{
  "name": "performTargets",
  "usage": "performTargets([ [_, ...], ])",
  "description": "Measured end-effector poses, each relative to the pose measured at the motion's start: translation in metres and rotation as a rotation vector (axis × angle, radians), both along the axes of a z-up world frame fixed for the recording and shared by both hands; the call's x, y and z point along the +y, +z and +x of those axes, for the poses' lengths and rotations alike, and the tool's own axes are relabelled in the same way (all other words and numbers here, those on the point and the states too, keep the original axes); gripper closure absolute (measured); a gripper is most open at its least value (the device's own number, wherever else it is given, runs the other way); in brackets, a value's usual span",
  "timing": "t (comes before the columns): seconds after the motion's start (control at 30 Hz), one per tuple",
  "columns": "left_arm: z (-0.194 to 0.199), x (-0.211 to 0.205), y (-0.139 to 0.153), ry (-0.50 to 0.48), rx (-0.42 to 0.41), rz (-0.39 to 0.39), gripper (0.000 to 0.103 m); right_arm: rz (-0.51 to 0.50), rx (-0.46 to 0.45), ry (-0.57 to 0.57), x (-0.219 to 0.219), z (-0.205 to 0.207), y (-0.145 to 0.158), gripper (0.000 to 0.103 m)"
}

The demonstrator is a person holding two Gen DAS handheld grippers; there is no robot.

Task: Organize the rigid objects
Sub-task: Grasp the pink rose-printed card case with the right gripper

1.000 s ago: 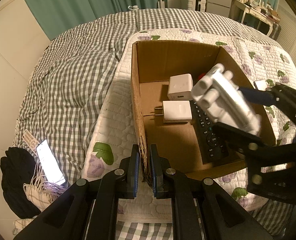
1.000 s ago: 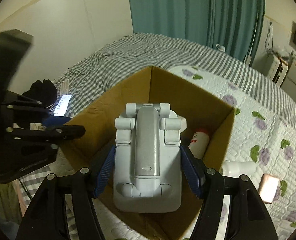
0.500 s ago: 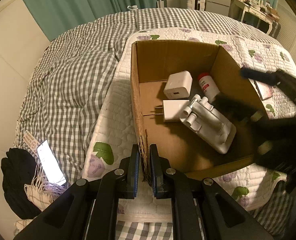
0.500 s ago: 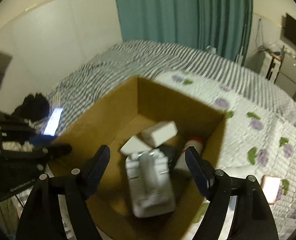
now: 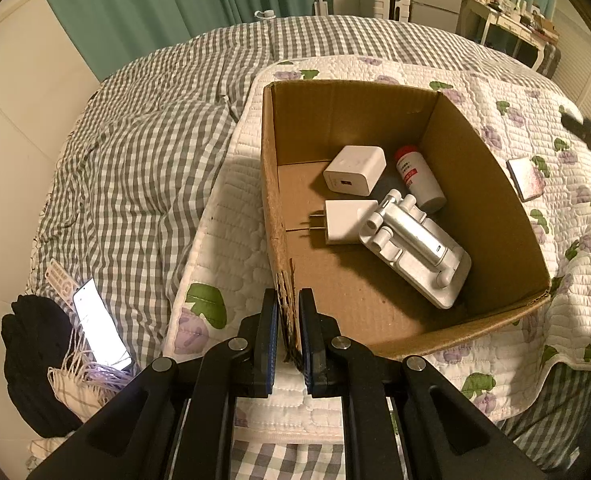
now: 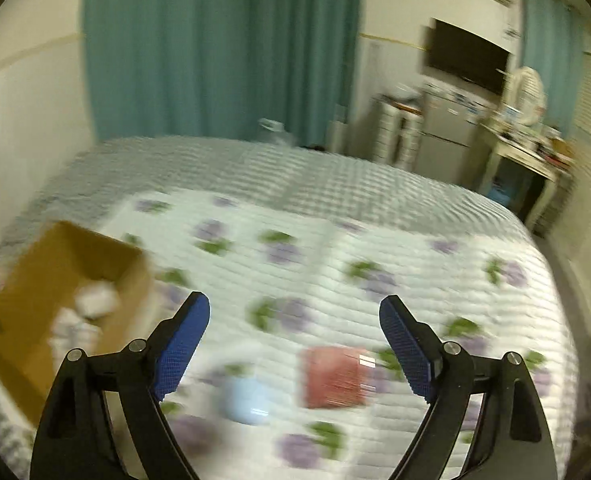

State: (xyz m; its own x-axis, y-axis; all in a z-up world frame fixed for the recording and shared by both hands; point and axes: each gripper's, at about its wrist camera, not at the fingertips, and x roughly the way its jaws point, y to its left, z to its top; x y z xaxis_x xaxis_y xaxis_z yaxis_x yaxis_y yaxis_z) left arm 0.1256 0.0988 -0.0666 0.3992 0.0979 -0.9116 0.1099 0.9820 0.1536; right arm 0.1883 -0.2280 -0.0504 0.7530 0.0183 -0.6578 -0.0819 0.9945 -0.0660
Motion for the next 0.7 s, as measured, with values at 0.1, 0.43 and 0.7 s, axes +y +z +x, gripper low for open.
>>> performTargets([
  [0.1, 0.0, 0.0, 0.0, 0.001, 0.001, 0.0, 0.093, -0.03, 0.057, -0.058, -0.028, 0.005, -0.028, 0.016],
  [0.43, -0.001, 0.002, 0.002, 0.006, 0.008, 0.011, 0.093, -0.014, 0.249, -0.042, -0.026, 0.027, -0.115, 0.016],
  [0.7, -0.001, 0.002, 0.002, 0.007, 0.009, 0.007, 0.093, -0.009, 0.314, -0.06, -0.025, 0.042, -0.139, 0.016],
])
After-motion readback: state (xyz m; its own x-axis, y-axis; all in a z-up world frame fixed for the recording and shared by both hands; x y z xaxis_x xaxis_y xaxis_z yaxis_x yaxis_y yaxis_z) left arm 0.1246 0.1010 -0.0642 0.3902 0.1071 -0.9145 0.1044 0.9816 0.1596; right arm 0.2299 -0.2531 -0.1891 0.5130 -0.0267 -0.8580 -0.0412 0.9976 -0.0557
